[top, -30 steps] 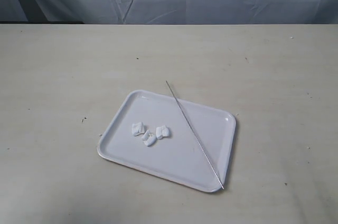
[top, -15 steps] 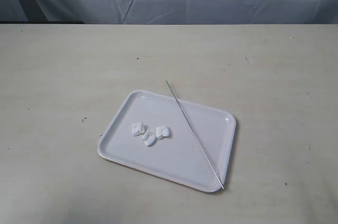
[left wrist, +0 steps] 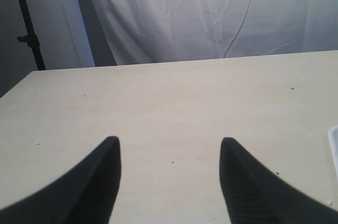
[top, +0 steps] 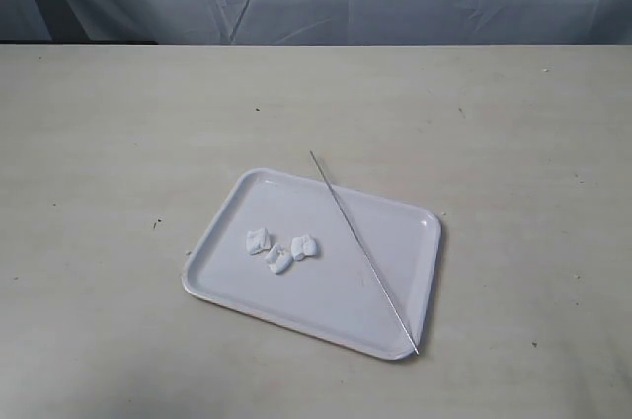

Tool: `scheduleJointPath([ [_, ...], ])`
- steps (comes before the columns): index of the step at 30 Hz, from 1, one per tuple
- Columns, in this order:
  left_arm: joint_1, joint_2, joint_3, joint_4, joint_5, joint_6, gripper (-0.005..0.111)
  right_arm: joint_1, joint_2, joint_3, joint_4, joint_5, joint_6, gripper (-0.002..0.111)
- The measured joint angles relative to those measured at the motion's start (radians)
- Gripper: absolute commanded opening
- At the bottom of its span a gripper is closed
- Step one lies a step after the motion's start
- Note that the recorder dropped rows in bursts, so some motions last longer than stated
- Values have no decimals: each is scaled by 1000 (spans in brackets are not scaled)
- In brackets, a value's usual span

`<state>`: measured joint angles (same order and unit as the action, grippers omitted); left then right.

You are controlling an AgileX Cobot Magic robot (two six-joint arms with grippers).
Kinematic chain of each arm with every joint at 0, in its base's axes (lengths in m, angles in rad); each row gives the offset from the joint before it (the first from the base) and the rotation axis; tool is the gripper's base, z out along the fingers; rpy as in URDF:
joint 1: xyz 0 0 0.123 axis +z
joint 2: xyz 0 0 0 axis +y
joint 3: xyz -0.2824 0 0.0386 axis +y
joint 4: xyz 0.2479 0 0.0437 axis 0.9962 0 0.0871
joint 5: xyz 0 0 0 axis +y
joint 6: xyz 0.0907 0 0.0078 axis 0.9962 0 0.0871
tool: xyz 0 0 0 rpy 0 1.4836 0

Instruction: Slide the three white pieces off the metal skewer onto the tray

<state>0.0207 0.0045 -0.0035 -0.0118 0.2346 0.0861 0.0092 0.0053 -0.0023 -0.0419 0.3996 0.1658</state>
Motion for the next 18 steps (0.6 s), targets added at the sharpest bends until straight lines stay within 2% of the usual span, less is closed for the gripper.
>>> scheduleJointPath([
  [5, 0, 0, 0, 12, 0, 3, 54, -4, 0, 0, 18, -20, -146, 39],
  [18, 0, 0, 0, 12, 1, 3, 54, -4, 0, 0, 25, -22, -166, 39],
])
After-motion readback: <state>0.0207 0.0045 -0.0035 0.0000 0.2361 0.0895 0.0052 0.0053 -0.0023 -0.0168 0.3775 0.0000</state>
